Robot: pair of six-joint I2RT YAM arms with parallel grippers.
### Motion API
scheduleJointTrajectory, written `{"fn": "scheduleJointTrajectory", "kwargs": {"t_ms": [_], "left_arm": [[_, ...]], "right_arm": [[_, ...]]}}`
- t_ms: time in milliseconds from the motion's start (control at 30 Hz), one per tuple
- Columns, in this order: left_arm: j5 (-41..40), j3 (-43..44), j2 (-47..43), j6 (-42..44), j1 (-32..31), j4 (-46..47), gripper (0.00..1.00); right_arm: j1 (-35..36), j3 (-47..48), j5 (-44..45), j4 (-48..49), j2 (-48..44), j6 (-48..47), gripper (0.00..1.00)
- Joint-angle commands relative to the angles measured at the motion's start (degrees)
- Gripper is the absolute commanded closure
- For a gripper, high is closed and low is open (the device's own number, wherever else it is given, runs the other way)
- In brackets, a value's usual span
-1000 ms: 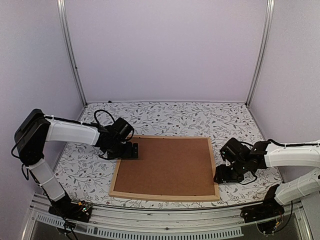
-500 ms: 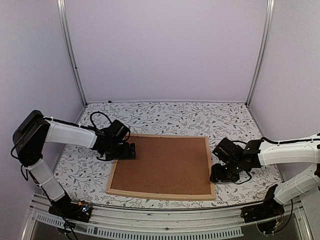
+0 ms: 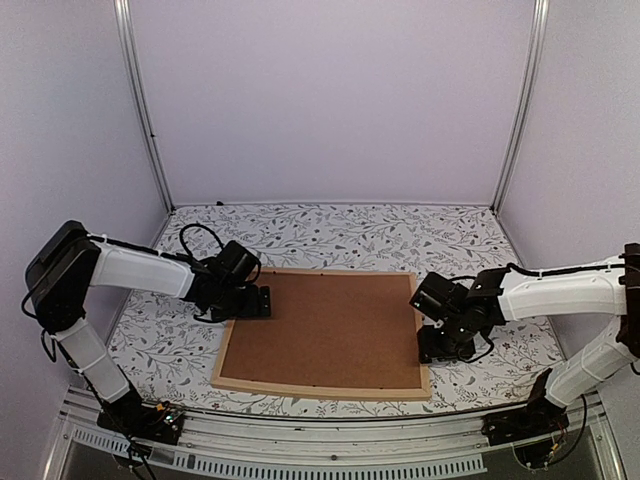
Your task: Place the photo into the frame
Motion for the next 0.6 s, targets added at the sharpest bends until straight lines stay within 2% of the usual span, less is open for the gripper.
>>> {"fn": "scheduleJointTrajectory", "kwargs": {"t_ms": [0,267,567], "left_arm": [[15.9,-0.9,3.7,-4.8,-7.2,7.8,0.02],[16.3,0.5,5.9,-6.8,-11.0,9.9,0.02],[11.3,2.4,6.8,-5.8,-13.0,6.5,0.03]], "right_arm": [[4.6,-0.3,-4.3,14.2,12.4,0.1,0.39],[8.0,4.7,-3.8,14.6,19.2,1.0,0.41],[10.3,10.2,-3.2,14.3,26.4,1.1,0.41]]}}
